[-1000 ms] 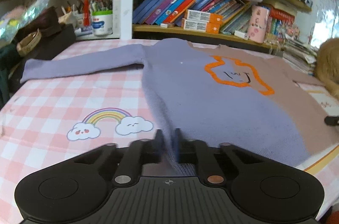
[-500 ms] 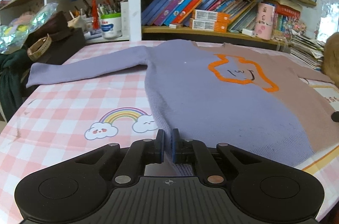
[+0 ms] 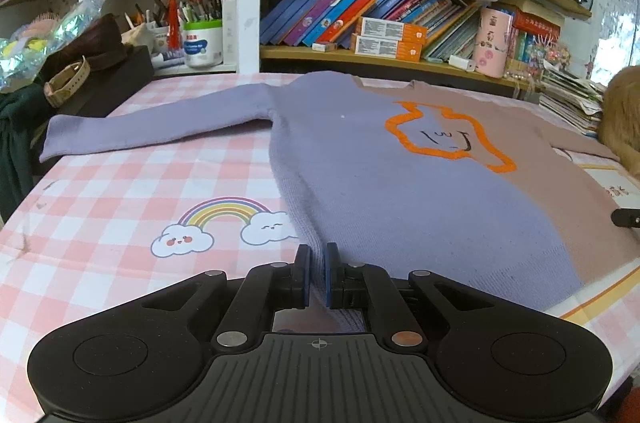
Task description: Fold clothes
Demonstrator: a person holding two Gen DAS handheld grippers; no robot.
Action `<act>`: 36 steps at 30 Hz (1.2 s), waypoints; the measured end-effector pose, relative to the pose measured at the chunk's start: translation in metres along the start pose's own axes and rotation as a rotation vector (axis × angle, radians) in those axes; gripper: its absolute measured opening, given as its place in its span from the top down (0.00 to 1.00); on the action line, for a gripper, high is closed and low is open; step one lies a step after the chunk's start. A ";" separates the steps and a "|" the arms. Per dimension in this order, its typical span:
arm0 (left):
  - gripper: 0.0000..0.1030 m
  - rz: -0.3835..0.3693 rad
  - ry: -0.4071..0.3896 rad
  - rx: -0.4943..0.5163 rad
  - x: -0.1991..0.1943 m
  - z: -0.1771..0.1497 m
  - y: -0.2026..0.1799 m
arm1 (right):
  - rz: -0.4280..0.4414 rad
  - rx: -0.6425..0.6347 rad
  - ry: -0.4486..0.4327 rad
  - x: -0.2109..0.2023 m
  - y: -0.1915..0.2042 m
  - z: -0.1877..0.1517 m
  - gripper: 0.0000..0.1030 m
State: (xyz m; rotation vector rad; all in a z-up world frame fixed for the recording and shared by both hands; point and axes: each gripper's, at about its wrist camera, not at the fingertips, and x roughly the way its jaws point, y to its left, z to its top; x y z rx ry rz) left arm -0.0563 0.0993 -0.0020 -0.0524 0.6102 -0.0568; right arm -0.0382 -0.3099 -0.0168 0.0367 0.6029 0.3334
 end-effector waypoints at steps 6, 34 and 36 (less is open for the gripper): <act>0.94 0.005 -0.004 -0.009 -0.001 -0.001 0.003 | 0.004 -0.010 0.006 0.002 0.002 0.001 0.90; 0.93 0.011 -0.005 -0.015 0.001 -0.001 0.003 | 0.010 -0.016 -0.014 0.010 0.002 0.001 0.89; 0.93 0.013 -0.005 -0.011 0.001 -0.001 0.003 | 0.008 -0.022 -0.019 0.009 0.003 -0.001 0.89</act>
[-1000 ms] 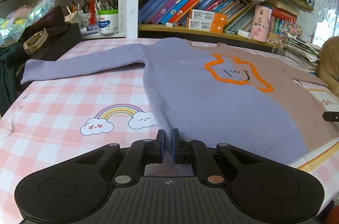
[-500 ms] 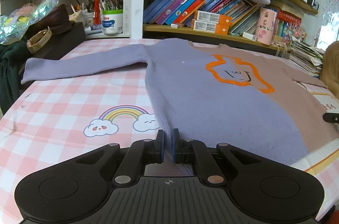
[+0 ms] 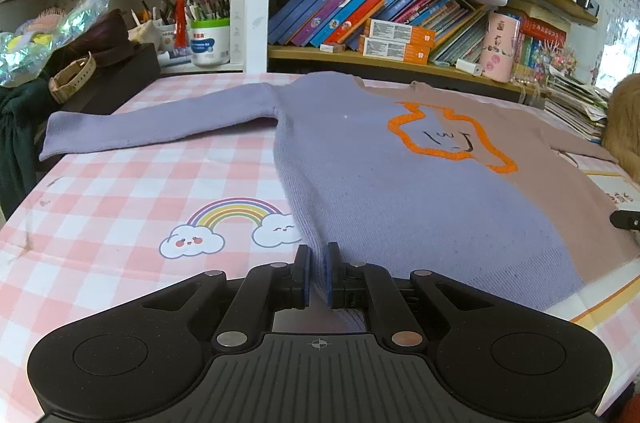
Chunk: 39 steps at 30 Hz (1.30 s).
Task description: Fold clothes
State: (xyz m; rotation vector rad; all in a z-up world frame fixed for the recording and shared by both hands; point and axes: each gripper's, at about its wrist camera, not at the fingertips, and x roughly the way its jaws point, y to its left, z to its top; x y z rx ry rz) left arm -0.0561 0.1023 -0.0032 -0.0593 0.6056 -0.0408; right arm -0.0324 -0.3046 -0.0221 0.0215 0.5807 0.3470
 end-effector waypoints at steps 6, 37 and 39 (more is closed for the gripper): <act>0.74 0.019 -0.036 0.002 -0.007 0.000 -0.001 | 0.004 0.001 -0.001 -0.003 -0.002 0.000 0.85; 0.00 0.132 -0.193 0.114 -0.029 0.022 -0.002 | 0.251 -0.322 -0.153 0.040 0.079 0.061 0.00; 0.00 0.153 -0.189 0.073 -0.026 0.029 0.011 | 0.267 -0.359 -0.154 0.047 0.082 0.067 0.00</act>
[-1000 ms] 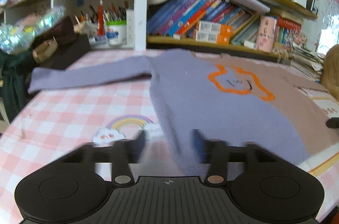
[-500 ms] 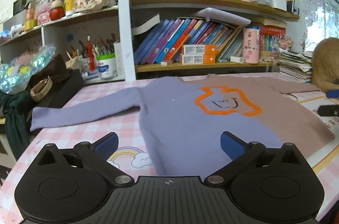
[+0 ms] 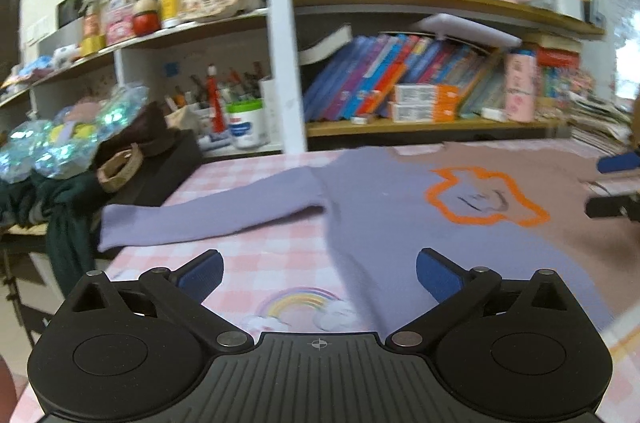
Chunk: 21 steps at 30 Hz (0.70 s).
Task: Fold clothes
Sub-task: 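Move the left gripper to the lavender sleeve cuff and grasp it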
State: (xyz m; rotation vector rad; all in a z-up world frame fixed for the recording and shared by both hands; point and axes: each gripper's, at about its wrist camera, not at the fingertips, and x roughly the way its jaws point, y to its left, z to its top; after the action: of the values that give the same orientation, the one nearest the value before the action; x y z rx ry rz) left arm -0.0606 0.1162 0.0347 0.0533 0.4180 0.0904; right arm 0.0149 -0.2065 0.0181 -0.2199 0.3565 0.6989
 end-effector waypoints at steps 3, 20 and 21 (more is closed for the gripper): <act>0.00 0.040 0.027 -0.080 0.014 0.009 0.022 | 0.028 -0.062 -0.002 0.013 -0.003 0.007 0.00; 0.00 0.268 0.134 -0.105 0.103 0.042 0.080 | 0.039 -0.063 0.048 0.039 -0.029 -0.009 0.00; 0.00 0.281 0.138 -0.114 0.108 0.042 0.084 | 0.030 -0.053 0.049 0.036 -0.031 -0.013 0.00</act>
State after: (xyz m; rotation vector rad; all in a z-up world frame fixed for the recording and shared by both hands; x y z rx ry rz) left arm 0.0481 0.2091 0.0359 -0.0075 0.5406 0.3963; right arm 0.0574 -0.2124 -0.0052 -0.2822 0.3888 0.7342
